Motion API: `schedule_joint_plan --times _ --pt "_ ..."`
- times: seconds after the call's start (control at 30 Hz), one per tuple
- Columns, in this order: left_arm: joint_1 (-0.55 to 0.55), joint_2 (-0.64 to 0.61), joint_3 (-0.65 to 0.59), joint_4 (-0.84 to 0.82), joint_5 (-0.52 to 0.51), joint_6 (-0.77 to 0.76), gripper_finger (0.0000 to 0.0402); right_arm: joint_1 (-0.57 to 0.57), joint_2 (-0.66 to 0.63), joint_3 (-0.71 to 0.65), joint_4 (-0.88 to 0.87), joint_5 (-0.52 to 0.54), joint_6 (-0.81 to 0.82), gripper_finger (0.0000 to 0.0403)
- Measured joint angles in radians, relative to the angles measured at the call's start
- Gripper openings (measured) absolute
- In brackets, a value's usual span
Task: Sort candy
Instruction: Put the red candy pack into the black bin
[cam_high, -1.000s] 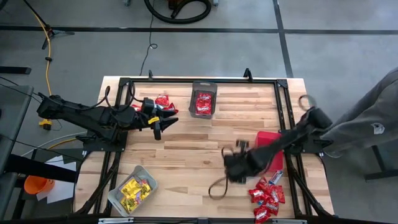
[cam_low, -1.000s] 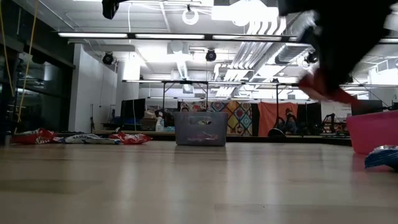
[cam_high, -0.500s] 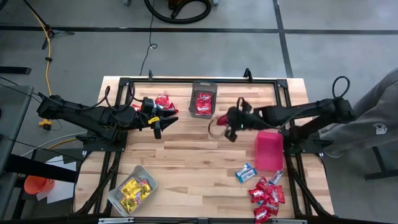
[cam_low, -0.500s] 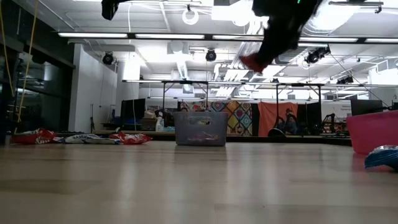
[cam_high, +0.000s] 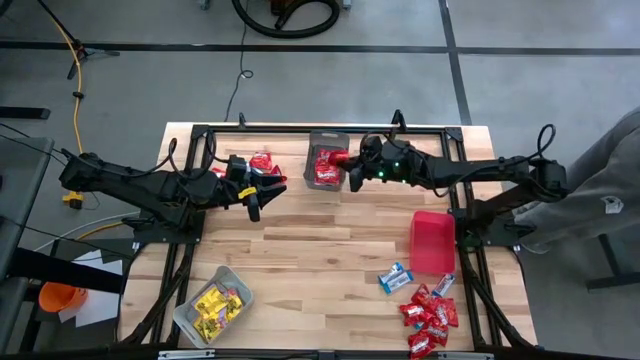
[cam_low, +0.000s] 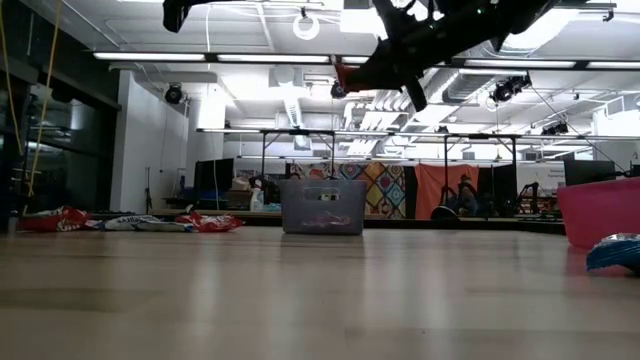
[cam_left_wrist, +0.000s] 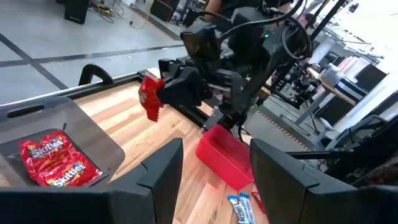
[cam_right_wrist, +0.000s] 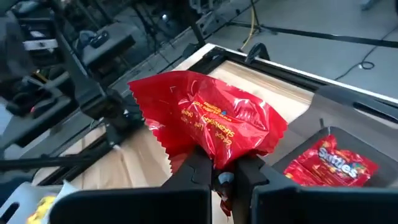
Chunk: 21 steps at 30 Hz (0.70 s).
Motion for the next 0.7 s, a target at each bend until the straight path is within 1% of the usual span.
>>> schedule_joint_plan --times 0.07,0.2,0.3,0.43,0.57,0.7 --pt "0.0 0.0 0.0 -0.003 0.0 0.0 0.0173 -0.001 0.0 0.014 -0.02 0.001 -0.02 0.0005" --pt "0.0 0.0 0.0 -0.002 0.0 0.0 0.0173 -0.022 0.017 0.061 -0.032 0.046 -0.046 0.0006" --pt "0.0 0.0 0.0 -0.002 -0.001 0.0 0.0173 -0.052 0.068 0.138 -0.112 0.043 -0.076 0.0013" --pt "0.0 0.0 0.0 -0.003 0.0 0.0 0.0173 -0.101 0.166 0.282 -0.295 0.041 -0.089 0.0033" --pt "0.0 0.0 0.0 -0.002 0.0 -0.001 0.0173 -0.147 0.288 0.425 -0.504 0.031 -0.088 0.0075" --pt "0.001 0.0 0.0 -0.001 0.0 -0.007 0.0173 -0.16 0.391 0.544 -0.64 0.002 -0.1 0.014"
